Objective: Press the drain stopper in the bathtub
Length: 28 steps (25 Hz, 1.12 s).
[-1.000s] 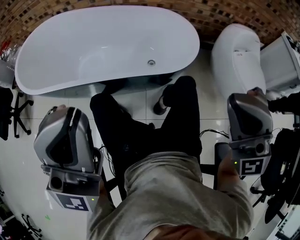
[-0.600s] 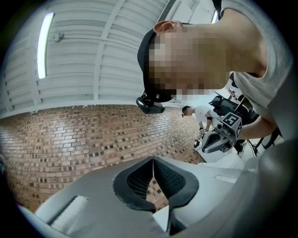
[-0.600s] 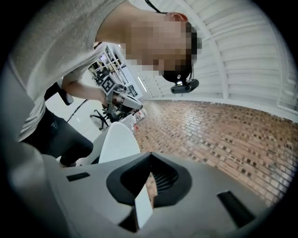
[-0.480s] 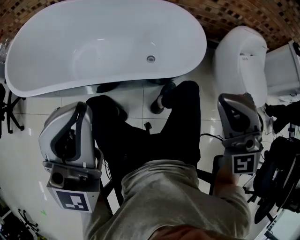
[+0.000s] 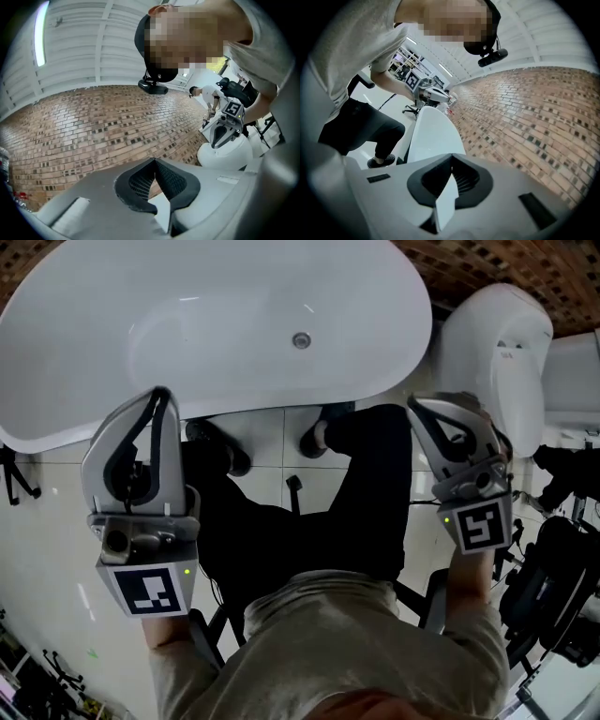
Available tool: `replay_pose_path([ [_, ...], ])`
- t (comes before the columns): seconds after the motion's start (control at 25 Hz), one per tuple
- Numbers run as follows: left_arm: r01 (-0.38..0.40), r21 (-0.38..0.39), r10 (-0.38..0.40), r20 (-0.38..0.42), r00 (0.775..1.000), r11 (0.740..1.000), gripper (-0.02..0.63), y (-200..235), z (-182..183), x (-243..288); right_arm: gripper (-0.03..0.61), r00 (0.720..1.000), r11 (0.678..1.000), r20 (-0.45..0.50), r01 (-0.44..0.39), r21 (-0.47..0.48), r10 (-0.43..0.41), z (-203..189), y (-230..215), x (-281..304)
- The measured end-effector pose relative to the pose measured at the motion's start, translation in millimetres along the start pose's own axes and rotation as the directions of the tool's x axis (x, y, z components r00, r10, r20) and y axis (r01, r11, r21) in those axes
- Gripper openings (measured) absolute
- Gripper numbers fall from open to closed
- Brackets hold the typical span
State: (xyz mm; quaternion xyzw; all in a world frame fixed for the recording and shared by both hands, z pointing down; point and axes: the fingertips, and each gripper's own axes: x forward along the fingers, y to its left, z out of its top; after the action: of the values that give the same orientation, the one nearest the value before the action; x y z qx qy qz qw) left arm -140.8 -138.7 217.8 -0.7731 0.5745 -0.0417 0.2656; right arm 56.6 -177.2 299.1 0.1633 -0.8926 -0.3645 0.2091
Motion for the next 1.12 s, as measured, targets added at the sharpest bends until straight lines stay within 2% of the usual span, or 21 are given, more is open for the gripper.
replay_pose_path([
  [0.12, -0.030, -0.008, 0.030, -0.006, 1.000, 1.000, 0.009, 8, -34, 18, 0.000, 0.999, 0.998, -0.002, -0.049, 0.032, 0.049, -23, 0, 33],
  [0.32, 0.010, 0.003, -0.010, -0.075, 0.997, 1.000, 0.009, 3, -98, 49, 0.000, 0.988, 0.980, 0.035, -0.155, 0.127, 0.152, -67, 2, 90],
  [0.4, 0.028, -0.002, -0.028, -0.111, 0.993, 1.000, 0.009, 0, -128, 60, 0.000, 0.979, 0.954, -0.039, -0.184, 0.238, 0.199, -105, 8, 112],
  [0.48, 0.033, -0.006, -0.033, -0.148, 0.988, 0.999, 0.009, 0, -157, 67, 0.000, 0.948, 0.908, -0.161, -0.199, 0.369, 0.273, -155, 21, 134],
  [0.6, 0.003, -0.021, -0.007, -0.191, 0.981, 1.000, 0.009, 6, -193, 71, 0.000, 0.900, 0.871, -0.193, -0.293, 0.394, 0.390, -206, 42, 182],
  [0.72, -0.031, -0.030, 0.025, -0.186, 0.982, 0.999, 0.009, 9, -209, 72, 0.000, 0.830, 0.824, -0.237, -0.381, 0.420, 0.505, -264, 70, 229],
  [0.8, -0.042, -0.025, 0.037, -0.180, 0.983, 0.999, 0.009, 8, -214, 73, 0.000, 0.765, 0.765, -0.277, -0.397, 0.508, 0.581, -310, 92, 255],
  [0.88, -0.059, -0.026, 0.054, -0.173, 0.983, 0.998, 0.008, 8, -218, 75, 0.000, 0.700, 0.697, -0.312, -0.363, 0.619, 0.642, -359, 114, 279],
  [0.96, -0.083, -0.036, 0.076, -0.170, 0.983, 0.996, 0.008, 7, -224, 76, 0.000, 0.634, 0.652, -0.361, -0.309, 0.692, 0.684, -405, 137, 297],
  [1.04, -0.096, -0.034, 0.089, -0.178, 0.980, 0.995, 0.008, 4, -231, 77, 0.000, 0.568, 0.653, -0.422, -0.294, 0.698, 0.707, -441, 158, 308],
  [1.12, -0.096, -0.022, 0.090, -0.199, 0.976, 0.995, 0.008, 1, -238, 77, 0.000, 0.521, 0.666, -0.457, -0.338, 0.665, 0.721, -464, 179, 315],
])
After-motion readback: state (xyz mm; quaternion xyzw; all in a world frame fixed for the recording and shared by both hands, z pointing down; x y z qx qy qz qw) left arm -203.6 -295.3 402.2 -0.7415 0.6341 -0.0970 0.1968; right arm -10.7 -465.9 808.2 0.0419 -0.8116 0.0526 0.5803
